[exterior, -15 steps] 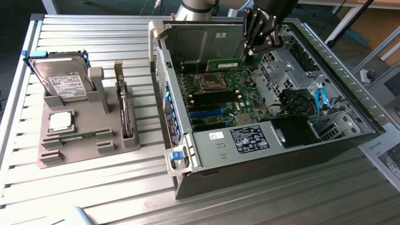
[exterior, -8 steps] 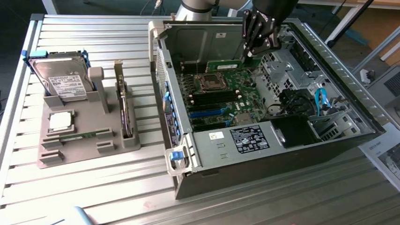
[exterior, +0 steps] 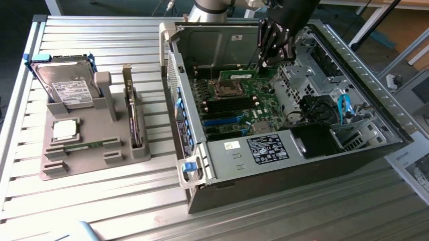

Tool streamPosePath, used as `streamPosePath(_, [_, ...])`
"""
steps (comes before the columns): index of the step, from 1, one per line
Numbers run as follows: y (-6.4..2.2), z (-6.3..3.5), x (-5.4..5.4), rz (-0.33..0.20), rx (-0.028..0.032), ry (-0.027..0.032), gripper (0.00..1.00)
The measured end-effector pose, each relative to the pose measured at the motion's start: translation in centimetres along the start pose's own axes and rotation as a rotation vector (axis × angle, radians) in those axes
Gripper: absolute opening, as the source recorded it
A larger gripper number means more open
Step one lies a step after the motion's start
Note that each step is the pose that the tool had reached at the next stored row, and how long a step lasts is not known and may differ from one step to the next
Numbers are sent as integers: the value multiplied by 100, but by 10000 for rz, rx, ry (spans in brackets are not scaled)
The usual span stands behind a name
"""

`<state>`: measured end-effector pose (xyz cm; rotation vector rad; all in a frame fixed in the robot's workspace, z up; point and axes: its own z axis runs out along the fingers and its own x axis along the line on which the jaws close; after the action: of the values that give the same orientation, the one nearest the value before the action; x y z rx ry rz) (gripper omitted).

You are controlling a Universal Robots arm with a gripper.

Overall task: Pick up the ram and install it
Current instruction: 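Insert the ram into the slot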

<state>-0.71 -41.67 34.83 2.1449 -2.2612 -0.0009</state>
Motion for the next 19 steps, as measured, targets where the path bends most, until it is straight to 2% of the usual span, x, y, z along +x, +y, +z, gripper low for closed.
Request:
streamPosePath(6, [-11, 129, -3, 211, -4, -18, 12])
streamPosePath(19, [-25, 327, -7, 500, -9, -23, 12])
